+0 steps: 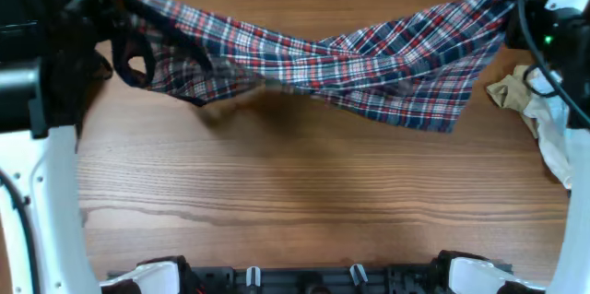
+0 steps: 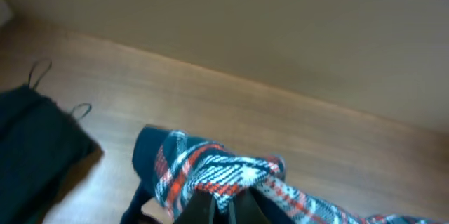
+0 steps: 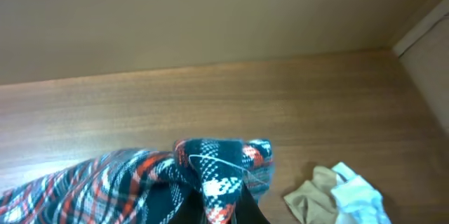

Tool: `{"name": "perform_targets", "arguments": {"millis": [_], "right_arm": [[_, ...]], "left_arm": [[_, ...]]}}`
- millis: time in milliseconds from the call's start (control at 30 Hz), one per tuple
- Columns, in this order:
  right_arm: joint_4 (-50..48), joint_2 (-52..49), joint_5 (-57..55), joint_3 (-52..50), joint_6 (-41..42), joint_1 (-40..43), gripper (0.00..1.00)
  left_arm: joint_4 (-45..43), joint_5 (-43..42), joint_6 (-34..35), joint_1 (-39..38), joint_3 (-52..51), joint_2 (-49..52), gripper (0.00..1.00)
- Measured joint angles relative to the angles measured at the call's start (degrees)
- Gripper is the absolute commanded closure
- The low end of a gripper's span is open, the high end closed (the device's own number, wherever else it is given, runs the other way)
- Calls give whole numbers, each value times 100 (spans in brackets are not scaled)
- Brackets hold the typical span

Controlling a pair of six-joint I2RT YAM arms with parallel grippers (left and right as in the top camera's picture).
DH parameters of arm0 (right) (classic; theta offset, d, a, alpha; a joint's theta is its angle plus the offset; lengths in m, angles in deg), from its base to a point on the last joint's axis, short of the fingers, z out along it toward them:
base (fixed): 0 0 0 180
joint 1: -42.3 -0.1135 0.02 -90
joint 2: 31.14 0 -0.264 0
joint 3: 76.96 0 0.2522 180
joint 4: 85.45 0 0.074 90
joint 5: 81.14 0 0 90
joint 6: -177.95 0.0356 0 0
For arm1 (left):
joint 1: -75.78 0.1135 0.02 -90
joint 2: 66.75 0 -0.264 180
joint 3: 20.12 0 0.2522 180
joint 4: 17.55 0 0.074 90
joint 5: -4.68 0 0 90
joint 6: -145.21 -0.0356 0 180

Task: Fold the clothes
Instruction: 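Lift the shirt high and swing it forward with both grippers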

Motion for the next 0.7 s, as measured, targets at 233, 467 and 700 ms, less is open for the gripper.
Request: {"name": "perform_targets", "arguments": {"millis": [233,467,700], "right_arm": [[903,0,-76,1023,-151,0,96],[1801,11,-85,2094,-87,0,96],[2522,42,13,2194,225,0,96]], "left_arm": [[619,-343,-2,0,763,-28,96],[1246,-581,44,0,1589,-90,96],[1622,-584,166,0,1620,-378,96]]}}
